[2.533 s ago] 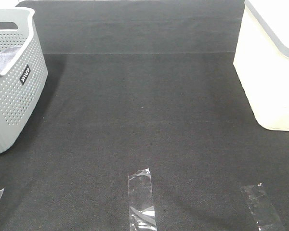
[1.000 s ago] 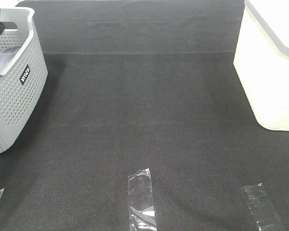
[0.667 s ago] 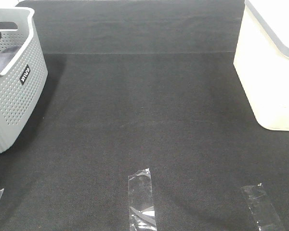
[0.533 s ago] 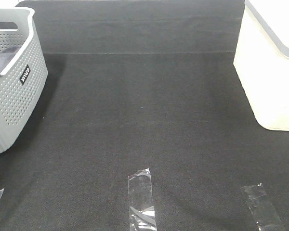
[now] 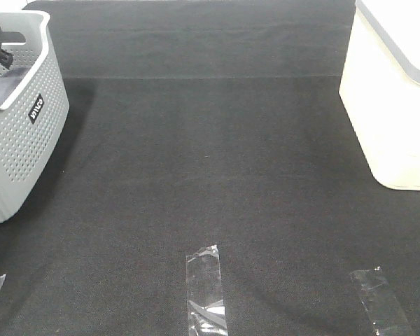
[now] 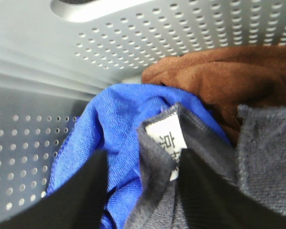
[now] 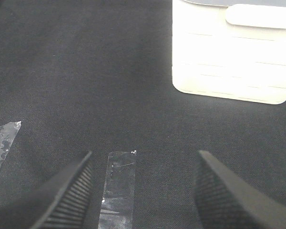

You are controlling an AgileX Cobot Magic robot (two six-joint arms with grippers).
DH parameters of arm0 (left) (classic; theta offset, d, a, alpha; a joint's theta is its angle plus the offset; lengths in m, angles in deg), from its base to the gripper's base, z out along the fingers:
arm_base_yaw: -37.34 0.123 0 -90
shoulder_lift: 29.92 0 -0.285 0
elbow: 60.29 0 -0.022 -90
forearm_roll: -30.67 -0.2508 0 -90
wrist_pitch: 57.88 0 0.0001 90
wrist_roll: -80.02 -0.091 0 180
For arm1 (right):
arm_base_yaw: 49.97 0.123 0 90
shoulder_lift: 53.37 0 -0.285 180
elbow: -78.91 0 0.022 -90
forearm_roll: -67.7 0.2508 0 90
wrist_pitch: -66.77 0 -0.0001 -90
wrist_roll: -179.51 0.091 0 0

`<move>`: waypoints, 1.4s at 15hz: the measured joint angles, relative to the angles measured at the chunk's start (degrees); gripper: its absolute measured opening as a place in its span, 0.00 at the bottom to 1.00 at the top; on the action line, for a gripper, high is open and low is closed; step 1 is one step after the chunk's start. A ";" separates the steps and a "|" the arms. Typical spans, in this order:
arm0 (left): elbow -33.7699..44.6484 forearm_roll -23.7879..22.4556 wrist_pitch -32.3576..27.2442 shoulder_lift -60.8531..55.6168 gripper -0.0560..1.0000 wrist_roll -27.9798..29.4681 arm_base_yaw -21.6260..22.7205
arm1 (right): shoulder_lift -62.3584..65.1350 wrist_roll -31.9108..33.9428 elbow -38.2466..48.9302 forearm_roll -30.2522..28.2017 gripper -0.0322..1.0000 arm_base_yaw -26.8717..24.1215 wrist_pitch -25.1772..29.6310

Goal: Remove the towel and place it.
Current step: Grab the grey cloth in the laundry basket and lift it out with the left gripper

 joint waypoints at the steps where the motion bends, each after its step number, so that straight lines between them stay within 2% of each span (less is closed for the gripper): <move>1: 0.00 0.11 0.00 0.00 0.26 0.00 0.00 | 0.00 0.00 0.00 0.00 0.59 0.00 0.00; 3: 0.00 0.11 0.00 0.00 0.10 0.00 0.00 | 0.00 0.00 0.00 0.00 0.59 0.00 0.00; 4: 0.00 0.11 0.00 0.00 0.06 0.00 0.00 | 0.00 0.00 0.00 0.00 0.59 0.00 0.00; 9: 0.00 -0.63 -1.09 -1.55 0.05 -0.06 0.00 | 0.00 0.00 0.00 0.00 0.59 0.00 0.00; 14: 0.00 -0.06 -3.95 -11.57 0.05 -0.06 -0.52 | 0.00 0.00 0.00 0.00 0.59 0.00 0.00; 18: 0.00 0.97 -3.55 -23.09 0.05 -1.09 -3.55 | 0.00 0.00 0.00 0.00 0.59 0.00 0.00; 21: 0.00 1.60 -0.29 -30.60 0.05 -3.09 -7.68 | 0.00 0.00 0.00 0.00 0.59 0.00 0.00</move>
